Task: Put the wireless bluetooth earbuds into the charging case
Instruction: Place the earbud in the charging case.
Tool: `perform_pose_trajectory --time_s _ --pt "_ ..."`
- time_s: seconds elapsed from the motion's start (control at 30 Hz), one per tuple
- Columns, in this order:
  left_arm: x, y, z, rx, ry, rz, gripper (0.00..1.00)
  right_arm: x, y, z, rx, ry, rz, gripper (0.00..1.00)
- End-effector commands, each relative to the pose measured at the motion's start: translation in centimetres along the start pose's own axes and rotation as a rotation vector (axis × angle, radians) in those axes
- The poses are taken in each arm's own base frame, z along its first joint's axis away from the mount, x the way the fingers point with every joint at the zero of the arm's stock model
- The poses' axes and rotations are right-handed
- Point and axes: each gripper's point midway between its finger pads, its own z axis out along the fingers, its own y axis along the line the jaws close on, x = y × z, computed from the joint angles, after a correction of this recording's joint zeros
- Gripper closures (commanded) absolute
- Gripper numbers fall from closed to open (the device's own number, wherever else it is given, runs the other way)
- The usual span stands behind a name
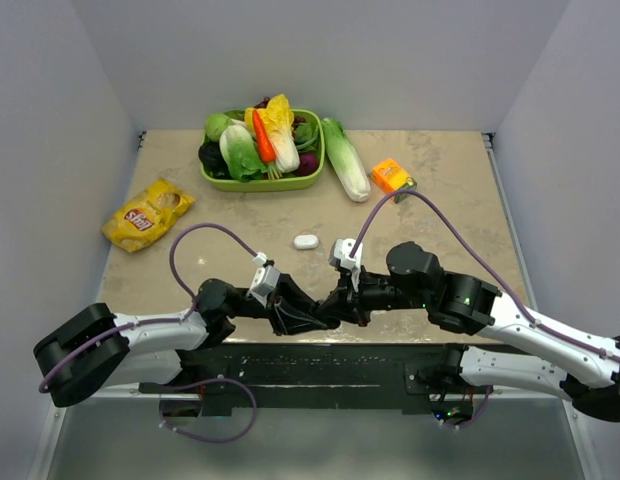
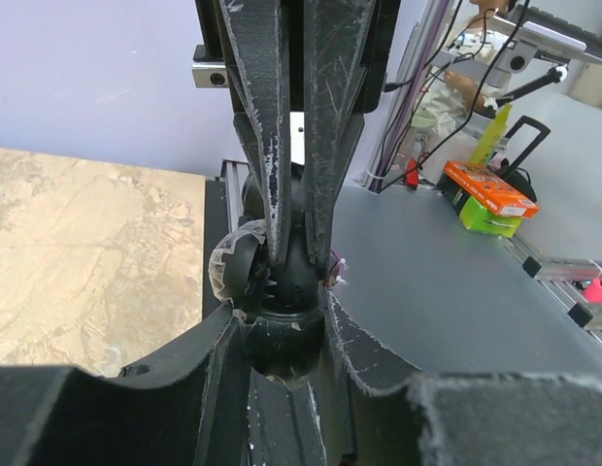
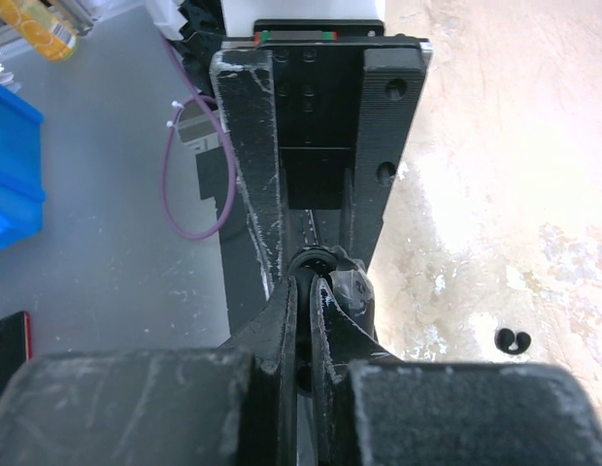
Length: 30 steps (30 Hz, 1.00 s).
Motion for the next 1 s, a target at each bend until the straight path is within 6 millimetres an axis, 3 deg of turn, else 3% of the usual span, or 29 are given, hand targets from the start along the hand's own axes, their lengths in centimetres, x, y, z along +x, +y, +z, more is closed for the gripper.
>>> perform_pose_trajectory --time_s 0.0,0.5,0.83,0.97 --pt "-3.6 -1.1 0.6 0.049 -0.100 0.109 1.00 -0.6 -0.2 0.3 0.019 -0.033 -0.005 1.00" --pt "-4.4 -0.8 1.0 0.035 -0.127 0.124 1.00 0.7 -0.4 1.3 0.040 -0.010 0.017 1.00" --pt "-4.9 -0.3 0.9 -0.005 -0.137 0.143 1.00 0.7 -1.0 0.8 0.094 -0.004 0.024 1.00" --pt "-4.7 -0.1 0.9 -0.013 -0.134 0.143 1.00 0.2 -0.9 0.6 0.097 -0.027 0.034 0.77"
